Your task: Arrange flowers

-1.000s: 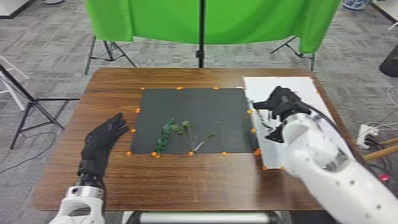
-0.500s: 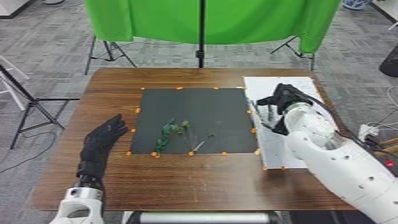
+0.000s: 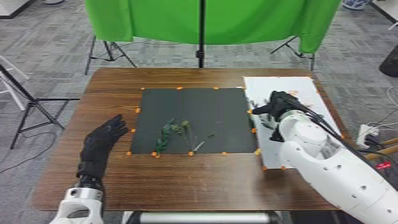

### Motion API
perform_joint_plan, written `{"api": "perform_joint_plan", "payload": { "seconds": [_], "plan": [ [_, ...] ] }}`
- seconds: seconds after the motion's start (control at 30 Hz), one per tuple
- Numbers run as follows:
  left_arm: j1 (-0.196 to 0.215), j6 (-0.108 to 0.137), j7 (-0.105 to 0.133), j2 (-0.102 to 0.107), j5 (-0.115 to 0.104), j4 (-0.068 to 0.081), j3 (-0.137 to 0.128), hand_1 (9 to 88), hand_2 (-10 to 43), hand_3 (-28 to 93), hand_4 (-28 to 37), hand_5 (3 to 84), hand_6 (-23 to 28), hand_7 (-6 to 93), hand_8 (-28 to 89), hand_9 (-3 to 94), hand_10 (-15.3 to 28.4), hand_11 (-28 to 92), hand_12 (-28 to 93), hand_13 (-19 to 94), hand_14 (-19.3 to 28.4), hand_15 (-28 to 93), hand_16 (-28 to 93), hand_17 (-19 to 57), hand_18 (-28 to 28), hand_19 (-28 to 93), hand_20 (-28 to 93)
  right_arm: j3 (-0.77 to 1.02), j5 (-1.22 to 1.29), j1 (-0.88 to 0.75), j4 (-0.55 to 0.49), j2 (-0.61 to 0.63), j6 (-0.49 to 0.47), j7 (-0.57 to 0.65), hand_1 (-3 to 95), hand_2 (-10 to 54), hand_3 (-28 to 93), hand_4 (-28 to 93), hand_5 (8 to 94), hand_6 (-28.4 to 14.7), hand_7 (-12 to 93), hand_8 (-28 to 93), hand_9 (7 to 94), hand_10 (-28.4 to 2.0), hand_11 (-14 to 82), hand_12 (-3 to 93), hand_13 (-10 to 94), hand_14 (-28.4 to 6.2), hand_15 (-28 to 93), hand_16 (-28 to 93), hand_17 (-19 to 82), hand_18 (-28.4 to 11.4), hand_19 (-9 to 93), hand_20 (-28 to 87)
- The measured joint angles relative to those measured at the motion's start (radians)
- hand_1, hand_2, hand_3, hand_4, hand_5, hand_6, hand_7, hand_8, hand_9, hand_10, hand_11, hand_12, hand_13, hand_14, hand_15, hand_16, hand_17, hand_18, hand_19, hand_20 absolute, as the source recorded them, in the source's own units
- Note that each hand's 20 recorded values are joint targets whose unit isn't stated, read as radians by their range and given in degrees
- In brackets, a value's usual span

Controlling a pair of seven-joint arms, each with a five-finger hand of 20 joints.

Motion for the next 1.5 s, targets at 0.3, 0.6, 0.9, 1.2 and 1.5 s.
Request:
{"api": "perform_joint_plan", "payload": {
  "seconds": [0.3, 0.6, 0.9, 1.2, 1.5],
  "plan": [
    [0.000, -0.009, -0.006, -0.001, 0.003, 0.000, -0.001, 26.8, -0.4, 66, -22.2, 42.4, 7.6, 4.3, -4, 37.2, 13.3, 14, 12, 28, 18.0, 24, 1, 4.7, 13.9, 11, 21, -0.084, -0.167, 0.011, -0.007, -0.010, -0.039, -0.001, 79.6, -9.5, -19, 44, 78.8, -2.7, 27, 25, 88.5, -11.1, 48.4, 28.0, 93, -1.8, 65, 34, 72, -9.7, 93, 65],
    [-0.001, -0.012, -0.013, -0.001, 0.003, 0.000, -0.001, 26.9, -0.4, 65, -22.1, 42.5, 7.8, 4.1, -4, 37.0, 13.3, 14, 12, 28, 18.0, 24, 1, 4.5, 13.9, 11, 21, -0.045, -0.090, -0.031, 0.003, -0.052, 0.124, 0.000, 85.1, -9.5, -28, 63, 79.9, -1.8, 35, 26, 90.6, -10.1, 50.9, 27.6, 94, -1.8, 70, 31, 74, -10.4, 93, 67],
    [-0.001, -0.014, -0.016, -0.001, 0.003, 0.001, -0.001, 26.8, -0.3, 66, -22.1, 42.4, 7.8, 4.2, -4, 36.9, 13.3, 14, 12, 28, 18.0, 24, 1, 4.4, 13.9, 10, 21, 0.071, -0.062, -0.189, -0.103, -0.027, 0.271, -0.019, 85.3, -9.5, -28, 65, 79.8, -2.3, 37, 25, 90.6, -9.9, 52.1, 27.3, 94, -1.8, 71, 31, 74, -10.1, 93, 69],
    [-0.003, -0.020, -0.017, -0.001, 0.003, 0.002, 0.001, 26.6, -0.3, 66, -22.2, 42.4, 7.9, 4.0, -4, 36.9, 13.3, 14, 12, 28, 18.0, 24, 1, 4.5, 13.8, 10, 21, 0.055, 0.003, -0.243, -0.257, -0.033, 0.279, -0.087, 85.3, -9.5, -28, 66, 79.7, -2.5, 37, 25, 90.5, -9.8, 52.2, 27.2, 94, -1.8, 71, 31, 74, -10.0, 93, 69],
    [-0.008, -0.023, -0.018, -0.001, 0.003, 0.004, 0.004, 26.6, -0.4, 66, -22.2, 42.3, 7.9, 4.0, -4, 36.9, 13.4, 14, 12, 28, 17.9, 24, 1, 4.4, 13.9, 10, 21, -0.013, 0.024, -0.254, -0.236, -0.090, 0.262, -0.147, 84.3, -9.0, -27, 60, 76.8, -1.8, 38, 24, 88.5, -10.0, 52.4, 27.8, 93, -1.8, 69, 34, 72, -10.2, 93, 68]
  ]
}}
